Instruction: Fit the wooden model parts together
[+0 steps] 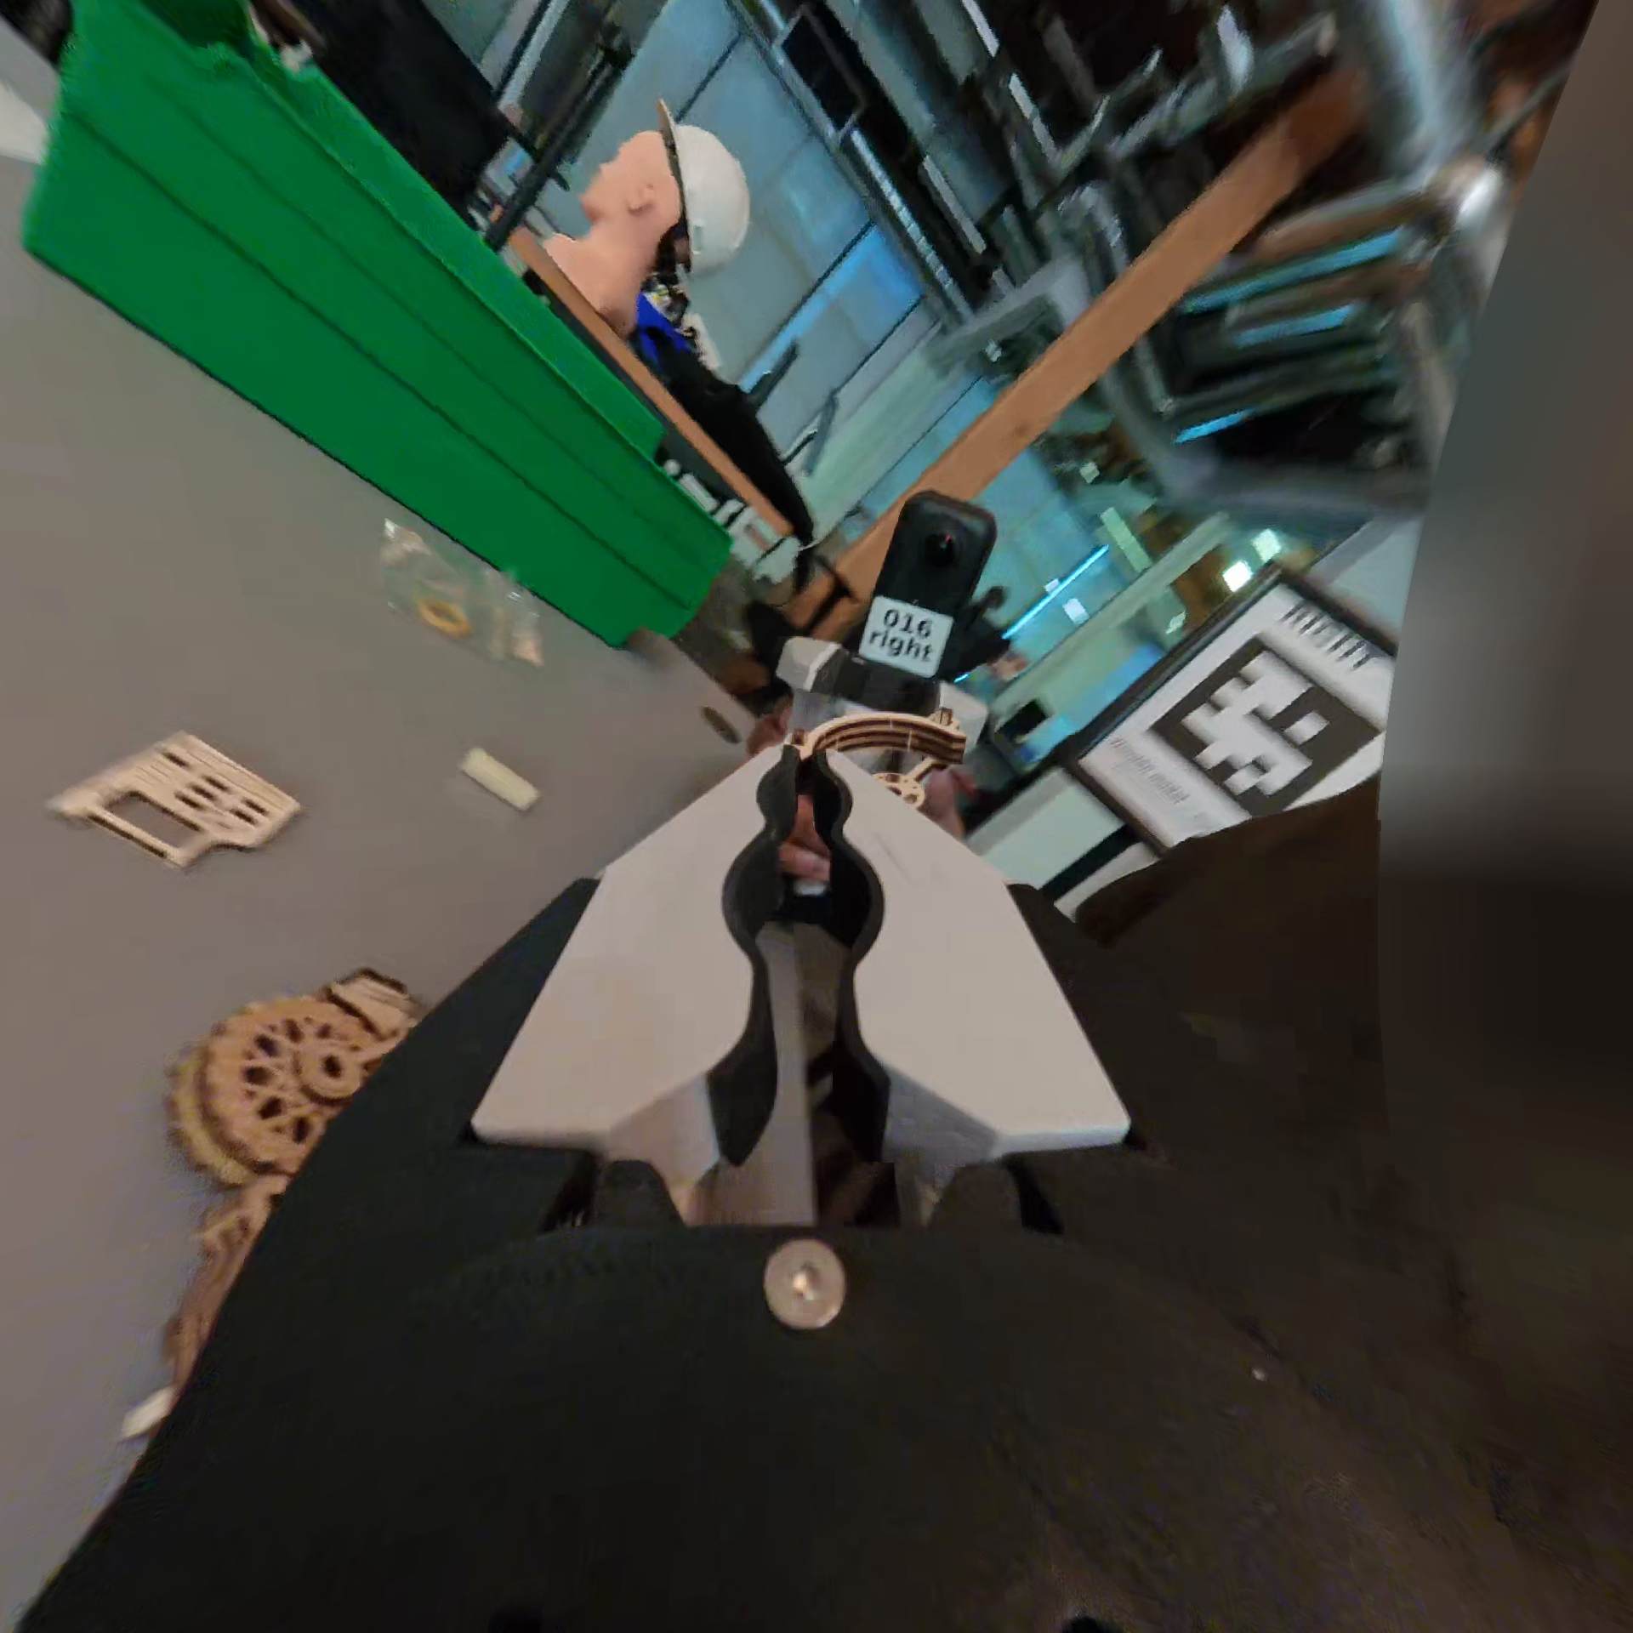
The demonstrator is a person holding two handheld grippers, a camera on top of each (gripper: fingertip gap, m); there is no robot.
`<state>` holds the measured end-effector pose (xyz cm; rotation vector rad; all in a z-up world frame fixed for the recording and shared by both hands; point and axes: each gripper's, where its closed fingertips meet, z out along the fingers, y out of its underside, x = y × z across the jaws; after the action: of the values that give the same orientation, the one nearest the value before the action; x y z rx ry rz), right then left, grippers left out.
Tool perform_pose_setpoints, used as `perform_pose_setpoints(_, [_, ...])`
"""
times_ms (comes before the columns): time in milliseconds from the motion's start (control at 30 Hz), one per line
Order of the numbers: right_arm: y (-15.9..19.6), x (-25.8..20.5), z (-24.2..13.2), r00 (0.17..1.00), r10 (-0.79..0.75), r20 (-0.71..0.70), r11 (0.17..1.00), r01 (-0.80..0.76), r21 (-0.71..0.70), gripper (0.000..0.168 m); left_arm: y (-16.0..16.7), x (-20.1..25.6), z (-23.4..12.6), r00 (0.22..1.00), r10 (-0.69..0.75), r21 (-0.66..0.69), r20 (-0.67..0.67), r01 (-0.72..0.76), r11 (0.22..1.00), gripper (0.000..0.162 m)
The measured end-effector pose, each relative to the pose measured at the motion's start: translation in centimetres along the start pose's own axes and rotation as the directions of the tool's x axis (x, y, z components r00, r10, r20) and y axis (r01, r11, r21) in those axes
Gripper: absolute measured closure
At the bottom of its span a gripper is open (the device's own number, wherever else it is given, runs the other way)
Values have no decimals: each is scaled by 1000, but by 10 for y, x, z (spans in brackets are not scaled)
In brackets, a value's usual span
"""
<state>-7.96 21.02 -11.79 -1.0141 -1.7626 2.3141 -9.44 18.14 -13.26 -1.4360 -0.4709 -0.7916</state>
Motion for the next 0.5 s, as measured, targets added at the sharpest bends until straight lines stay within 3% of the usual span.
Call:
perform_pose_setpoints(133, [5, 11, -3, 996, 86, -34, 996, -87, -14, 146, 5, 1, 0, 971, 234, -66, 53, -230, 971, 162])
perform_pose_setpoints(300, [20, 2, 6, 927, 367, 74, 929, -360, -83, 147, 8, 4, 0, 948, 317, -82, 31, -314, 946, 162])
perform_pose_setpoints(400, [19, -4, 8, 838, 518, 174, 855, -513, -76, 147, 18, 4, 0, 891, 453, -159, 27, -444, 882, 162])
perform_pose_setpoints(500, [28, -4, 8, 802, 573, 169, 819, -560, -126, 145, 25, 8, 1, 825, 565, -192, 7, -554, 810, 162])
